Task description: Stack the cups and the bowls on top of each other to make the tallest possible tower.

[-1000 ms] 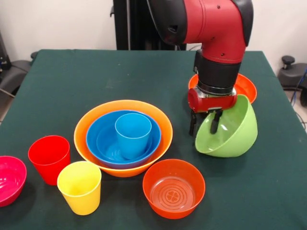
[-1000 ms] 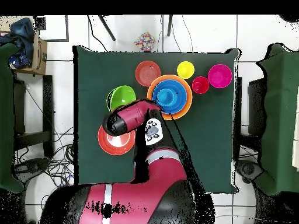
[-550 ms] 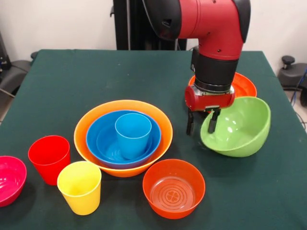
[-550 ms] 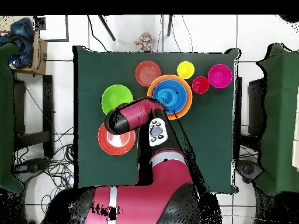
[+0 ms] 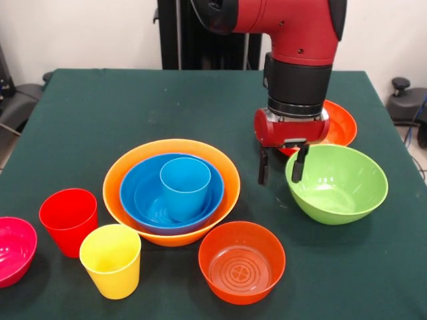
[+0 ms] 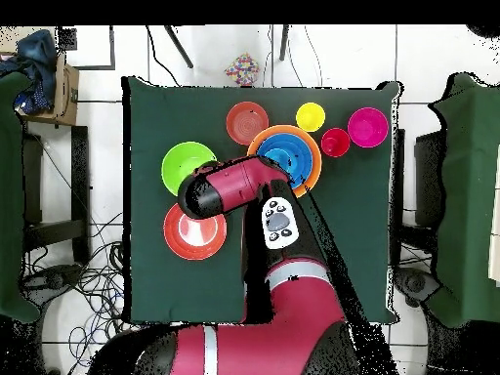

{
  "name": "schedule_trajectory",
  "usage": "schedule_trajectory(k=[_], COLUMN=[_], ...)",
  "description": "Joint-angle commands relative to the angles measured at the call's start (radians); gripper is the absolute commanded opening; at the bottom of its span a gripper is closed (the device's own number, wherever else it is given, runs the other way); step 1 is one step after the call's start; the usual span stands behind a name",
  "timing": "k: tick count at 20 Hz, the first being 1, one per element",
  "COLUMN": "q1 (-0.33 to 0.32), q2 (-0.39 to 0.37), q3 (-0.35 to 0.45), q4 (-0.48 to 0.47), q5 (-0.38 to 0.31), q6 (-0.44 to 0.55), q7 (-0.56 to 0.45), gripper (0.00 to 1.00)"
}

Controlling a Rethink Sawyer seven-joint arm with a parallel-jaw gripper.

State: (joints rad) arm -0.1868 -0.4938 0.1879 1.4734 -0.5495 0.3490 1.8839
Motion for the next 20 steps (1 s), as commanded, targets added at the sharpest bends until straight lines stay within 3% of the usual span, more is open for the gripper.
schedule_trajectory(k=[1,20], q1=[0.006,0.055], q2=[0.050,0.160], q3=[0.083,0.052], q4=[-0.005,-0.080], q5=[-0.007,-0.027], q6=[0.094,0.044], q7=[-0.057,-0.016], gripper=[1.00,1.00])
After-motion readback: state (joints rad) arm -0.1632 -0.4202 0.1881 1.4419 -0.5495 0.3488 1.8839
